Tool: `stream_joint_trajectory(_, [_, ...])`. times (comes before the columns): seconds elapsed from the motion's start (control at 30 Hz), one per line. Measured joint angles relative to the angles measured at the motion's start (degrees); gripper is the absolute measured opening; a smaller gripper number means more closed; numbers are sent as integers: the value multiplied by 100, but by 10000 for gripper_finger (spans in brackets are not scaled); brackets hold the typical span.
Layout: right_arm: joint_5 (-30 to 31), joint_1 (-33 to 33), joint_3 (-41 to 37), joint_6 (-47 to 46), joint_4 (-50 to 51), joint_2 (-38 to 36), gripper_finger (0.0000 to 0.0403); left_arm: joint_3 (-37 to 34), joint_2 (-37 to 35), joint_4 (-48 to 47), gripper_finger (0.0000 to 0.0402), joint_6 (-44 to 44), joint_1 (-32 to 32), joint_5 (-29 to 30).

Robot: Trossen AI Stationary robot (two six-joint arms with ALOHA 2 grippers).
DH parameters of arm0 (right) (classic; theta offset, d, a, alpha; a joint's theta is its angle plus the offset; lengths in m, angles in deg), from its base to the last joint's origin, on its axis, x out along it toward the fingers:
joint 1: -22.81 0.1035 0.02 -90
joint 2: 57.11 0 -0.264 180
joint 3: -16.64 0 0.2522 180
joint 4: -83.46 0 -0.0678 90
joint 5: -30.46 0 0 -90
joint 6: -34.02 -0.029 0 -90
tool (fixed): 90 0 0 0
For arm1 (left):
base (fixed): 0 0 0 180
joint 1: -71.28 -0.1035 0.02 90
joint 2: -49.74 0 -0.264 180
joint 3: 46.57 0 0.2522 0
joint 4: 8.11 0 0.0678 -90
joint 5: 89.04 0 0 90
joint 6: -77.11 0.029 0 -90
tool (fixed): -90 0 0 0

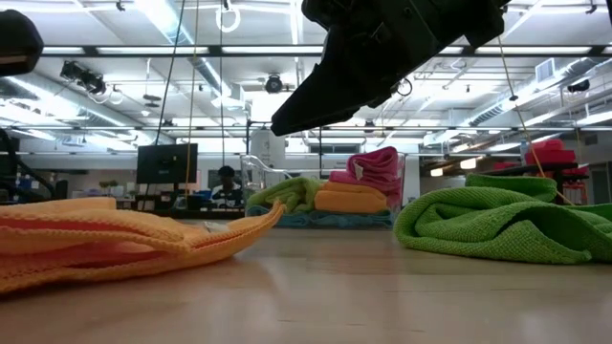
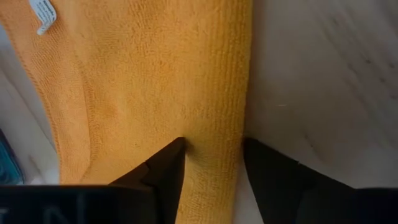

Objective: Fold microfiber towels
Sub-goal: Fold the yellow microfiber cloth

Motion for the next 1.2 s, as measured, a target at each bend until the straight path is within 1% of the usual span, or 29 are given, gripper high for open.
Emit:
stream_joint_trajectory(0.13, [2, 0, 0, -3, 0, 0, 183, -6, 10, 2, 152, -74, 9, 1])
stream_joint_trajectory(0.23, [2, 0, 0, -11, 2, 0, 183, -10, 17, 1, 125, -234, 9, -18])
stream_joint_trajectory(0.33, [2, 0, 0, -21, 3, 0, 183, -17, 23, 47, 87, -335, 9, -48])
stream_joint_trajectory(0.47, [1, 0, 0, -44, 2, 0, 183, -42, -45, 159, 21, -293, -4, -217])
stream_joint_trajectory(0.5, [1, 0, 0, -44, 2, 0, 183, -45, -87, 181, 13, -295, -22, -264])
stream_joint_trajectory(0.67, [2, 0, 0, -44, -15, 0, 183, -43, -558, 235, 15, -285, -123, -515])
stream_joint_trajectory(0.77, [1, 0, 0, -44, -30, 0, 183, -43, -921, 357, 8, -160, -235, -926])
stream_joint_trajectory(0.97, [0, 4, 0, -95, -42, 0, 183, -34, -1512, 681, 13, -97, -561, -1695])
stream_joint_trajectory(1.1, [0, 4, 0, -122, -39, 0, 183, -32, -1625, 904, 8, 58, -833, -2466])
stream_joint_trajectory(1.2, [0, 7, 0, -150, -39, 0, 183, -32, -1613, 925, 14, 214, -1009, -2673])
